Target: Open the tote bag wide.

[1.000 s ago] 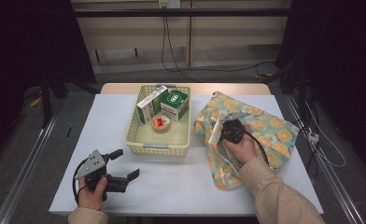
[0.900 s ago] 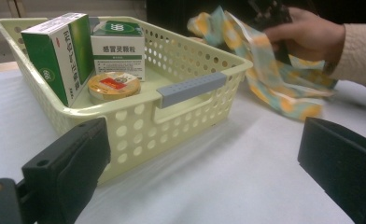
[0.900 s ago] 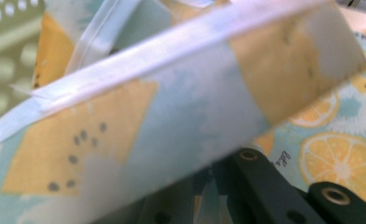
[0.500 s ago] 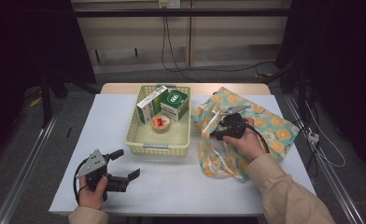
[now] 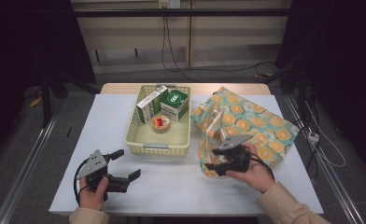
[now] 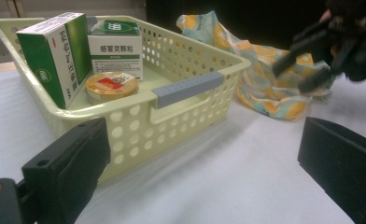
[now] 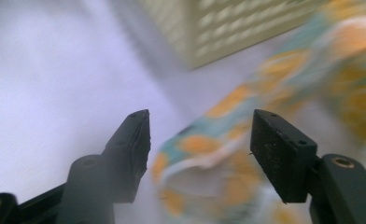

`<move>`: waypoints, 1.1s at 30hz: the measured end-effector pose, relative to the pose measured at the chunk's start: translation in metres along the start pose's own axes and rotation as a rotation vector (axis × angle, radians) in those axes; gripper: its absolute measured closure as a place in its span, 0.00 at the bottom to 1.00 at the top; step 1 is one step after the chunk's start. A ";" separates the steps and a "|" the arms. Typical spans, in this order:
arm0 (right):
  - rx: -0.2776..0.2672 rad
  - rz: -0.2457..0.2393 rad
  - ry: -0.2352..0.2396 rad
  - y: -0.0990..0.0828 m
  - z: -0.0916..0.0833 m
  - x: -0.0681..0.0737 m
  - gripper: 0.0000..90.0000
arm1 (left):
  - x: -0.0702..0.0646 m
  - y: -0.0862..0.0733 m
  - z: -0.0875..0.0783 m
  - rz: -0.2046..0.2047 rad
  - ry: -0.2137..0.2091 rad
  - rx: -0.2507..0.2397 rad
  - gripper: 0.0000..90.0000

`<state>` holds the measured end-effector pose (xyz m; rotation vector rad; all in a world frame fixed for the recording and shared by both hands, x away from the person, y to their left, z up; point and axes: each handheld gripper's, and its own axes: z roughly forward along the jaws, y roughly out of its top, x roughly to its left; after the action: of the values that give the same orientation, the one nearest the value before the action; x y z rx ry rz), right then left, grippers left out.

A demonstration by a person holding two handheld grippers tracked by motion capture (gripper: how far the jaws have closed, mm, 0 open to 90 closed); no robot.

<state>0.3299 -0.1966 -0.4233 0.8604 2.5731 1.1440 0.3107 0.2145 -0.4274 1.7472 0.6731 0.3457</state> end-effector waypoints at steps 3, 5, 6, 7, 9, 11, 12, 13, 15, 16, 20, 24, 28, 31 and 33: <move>0.063 -0.018 0.026 -0.011 0.024 0.012 0.52 | 0.000 0.000 0.000 -0.001 -0.001 -0.001 0.02; 0.053 -0.014 0.019 -0.014 0.029 0.013 0.62 | 0.001 0.000 -0.001 -0.003 -0.001 -0.003 0.02; 0.057 -0.022 0.003 -0.013 0.028 0.011 0.76 | 0.001 -0.001 -0.001 -0.005 0.000 -0.005 0.02; 0.063 -0.024 -0.001 -0.012 0.027 0.009 0.87 | 0.002 -0.001 -0.001 -0.001 0.001 -0.002 0.02; 0.060 -0.010 0.014 -0.013 0.027 0.004 0.96 | 0.002 -0.001 0.000 -0.009 -0.001 -0.003 0.02; 0.059 0.007 0.024 -0.013 0.027 0.000 0.99 | 0.001 -0.001 0.000 -0.009 -0.002 -0.003 0.02; 0.060 0.007 0.030 -0.013 0.027 0.000 0.99 | 0.001 -0.001 0.000 -0.005 -0.002 -0.001 0.02; 0.063 -0.002 0.042 -0.012 0.026 0.001 1.00 | 0.001 -0.001 0.000 -0.013 0.000 -0.001 0.02; 0.053 -0.008 0.084 -0.011 0.022 0.006 1.00 | 0.001 -0.002 0.000 -0.011 0.000 0.002 0.02; 0.049 -0.021 0.106 -0.009 0.020 0.011 1.00 | 0.001 -0.002 0.000 -0.012 0.000 0.001 0.02; 0.034 -0.056 0.205 -0.002 0.008 0.040 1.00 | 0.000 -0.001 0.001 -0.006 -0.002 0.004 0.02; 0.043 -0.065 0.325 -0.008 0.008 0.061 0.98 | -0.001 -0.001 0.000 0.001 -0.003 0.003 0.02; 0.031 -0.062 0.286 -0.013 0.006 0.065 0.76 | -0.001 0.000 0.001 -0.001 -0.001 0.002 0.02; 0.005 -0.028 0.235 -0.014 -0.002 0.053 0.69 | -0.001 0.000 0.001 0.000 -0.003 0.002 0.02; -0.015 -0.001 0.202 -0.013 -0.008 0.043 0.67 | 0.000 0.000 0.002 0.004 -0.003 0.002 0.02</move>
<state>0.2858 -0.1833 -0.4247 0.7773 2.7187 1.3097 0.3115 0.2132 -0.4277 1.7507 0.6677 0.3453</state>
